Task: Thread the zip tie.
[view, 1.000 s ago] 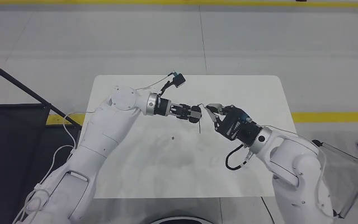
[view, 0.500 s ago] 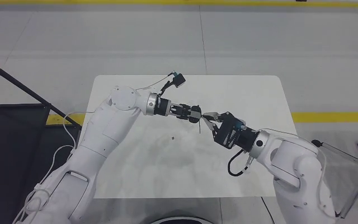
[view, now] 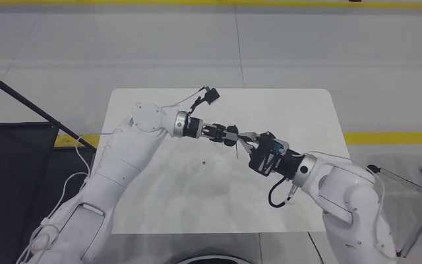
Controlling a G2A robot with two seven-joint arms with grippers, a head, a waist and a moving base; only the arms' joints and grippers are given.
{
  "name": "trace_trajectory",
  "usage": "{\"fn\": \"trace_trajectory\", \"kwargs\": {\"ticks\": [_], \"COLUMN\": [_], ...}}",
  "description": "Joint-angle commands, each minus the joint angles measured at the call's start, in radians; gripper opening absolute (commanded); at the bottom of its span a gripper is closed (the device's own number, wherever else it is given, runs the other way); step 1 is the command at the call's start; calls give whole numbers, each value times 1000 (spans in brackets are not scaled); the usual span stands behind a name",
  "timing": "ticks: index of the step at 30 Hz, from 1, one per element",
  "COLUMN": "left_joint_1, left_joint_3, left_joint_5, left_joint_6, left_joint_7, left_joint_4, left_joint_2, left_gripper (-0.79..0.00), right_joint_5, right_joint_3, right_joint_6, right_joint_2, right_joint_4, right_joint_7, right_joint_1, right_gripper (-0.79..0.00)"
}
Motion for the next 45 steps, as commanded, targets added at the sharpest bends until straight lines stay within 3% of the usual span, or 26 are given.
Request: {"fn": "trace_trajectory", "kwargs": {"ticks": [1, 17, 31, 45], "left_joint_1": [10, 28, 53, 90], "left_joint_3": [-4, -15, -11, -1], "left_joint_5": [9, 54, 269, 445], "left_joint_6": [9, 30, -33, 1], "left_joint_7": [3, 12, 179, 281], "left_joint_4": [-19, -70, -149, -248], "left_joint_2": [4, 21, 34, 47], "left_gripper": [-785, -785, -785, -785], "right_joint_5": [-10, -4, 46, -25], "right_joint_3": [-6, -37, -47, -54], "right_joint_6": [7, 14, 22, 133], "right_joint_2": [2, 17, 32, 41], "right_joint_4": [-1, 13, 37, 40], "right_joint_7": [-1, 41, 127, 122], "right_joint_1": [2, 35, 65, 75], "right_gripper": [-785, -785, -785, -785]}}
